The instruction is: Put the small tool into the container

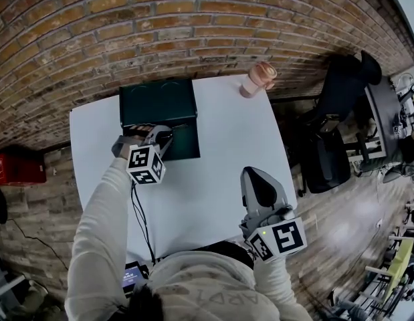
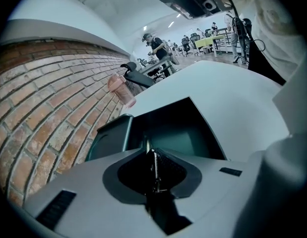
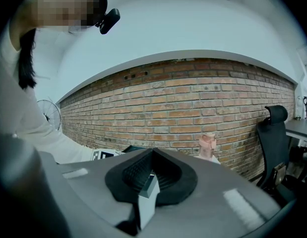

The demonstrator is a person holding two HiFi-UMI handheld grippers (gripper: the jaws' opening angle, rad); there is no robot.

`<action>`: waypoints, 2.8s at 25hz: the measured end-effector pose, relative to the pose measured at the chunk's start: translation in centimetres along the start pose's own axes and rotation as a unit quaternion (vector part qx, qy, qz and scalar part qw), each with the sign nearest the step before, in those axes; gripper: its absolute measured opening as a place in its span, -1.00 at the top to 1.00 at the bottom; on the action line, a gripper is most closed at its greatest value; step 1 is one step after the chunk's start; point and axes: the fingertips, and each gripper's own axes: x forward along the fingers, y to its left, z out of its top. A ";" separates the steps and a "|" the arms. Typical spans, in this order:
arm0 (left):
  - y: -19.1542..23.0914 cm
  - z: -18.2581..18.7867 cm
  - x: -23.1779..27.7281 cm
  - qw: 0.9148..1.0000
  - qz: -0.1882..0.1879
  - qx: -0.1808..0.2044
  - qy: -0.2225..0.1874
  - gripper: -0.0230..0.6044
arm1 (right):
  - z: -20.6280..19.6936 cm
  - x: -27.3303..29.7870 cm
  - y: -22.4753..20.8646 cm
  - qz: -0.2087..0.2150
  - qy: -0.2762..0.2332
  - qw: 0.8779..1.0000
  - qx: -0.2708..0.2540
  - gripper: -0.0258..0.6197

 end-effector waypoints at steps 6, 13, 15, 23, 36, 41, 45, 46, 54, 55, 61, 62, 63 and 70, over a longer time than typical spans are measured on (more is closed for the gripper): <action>-0.5 -0.1 0.2 1.000 -0.017 -0.019 0.004 0.55 | 0.0 -0.5 -0.2 -0.007 0.002 1.000 0.001 0.89; -0.7 0.0 -0.9 0.999 -0.029 -0.044 -0.007 0.43 | 0.4 -0.9 0.2 -0.003 -0.003 1.000 0.000 0.89; -0.5 0.3 -1.5 0.997 -0.028 -0.064 -0.016 0.42 | 0.5 -1.0 0.2 0.001 -0.006 1.000 0.003 0.89; 2.1 2.5 -6.2 0.969 0.041 -0.224 -0.093 0.91 | 1.0 -1.0 1.4 0.034 -0.016 0.999 -0.001 0.89; 0.5 6.6 -14.8 0.911 0.143 -0.348 -0.167 0.91 | 1.8 -2.1 3.1 0.092 -0.034 0.995 -0.016 0.89; -0.5 8.0 -18.1 0.887 0.189 -0.376 -0.189 0.91 | 1.7 -2.7 3.4 0.109 -0.036 0.993 -0.024 0.89; -0.7 9.4 -21.1 0.866 0.231 -0.392 -0.207 0.91 | 1.8 -3.0 3.9 0.126 -0.038 0.991 -0.031 0.89; -0.8 9.7 -21.8 0.861 0.241 -0.396 -0.210 0.91 | 1.8 -3.1 4.0 0.130 -0.038 0.990 -0.033 0.89; -2.2 11.6 -26.6 0.829 0.304 -0.416 -0.220 0.91 | 2.0 -3.6 5.0 0.169 -0.045 0.984 -0.042 0.89; -2.4 11.9 -27.1 0.825 0.311 -0.417 -0.221 0.91 | 2.1 -3.7 5.0 0.173 -0.046 0.983 -0.043 0.89; -3.8 13.2 -29.8 0.808 0.354 -0.420 -0.213 0.91 | 2.6 -4.3 5.1 0.193 -0.059 0.979 -0.040 0.89; -4.1 13.5 -30.1 0.807 0.360 -0.419 -0.211 0.91 | 2.7 -4.5 5.1 0.197 -0.061 0.978 -0.042 0.89; -4.3 13.8 -30.5 0.804 0.367 -0.418 -0.210 0.91 | 2.9 -4.7 5.2 0.202 -0.063 0.976 -0.045 0.89; -5.8 15.7 -33.0 0.779 0.409 -0.426 -0.211 0.91 | 3.9 -6.2 5.3 0.225 -0.080 0.970 -0.054 0.89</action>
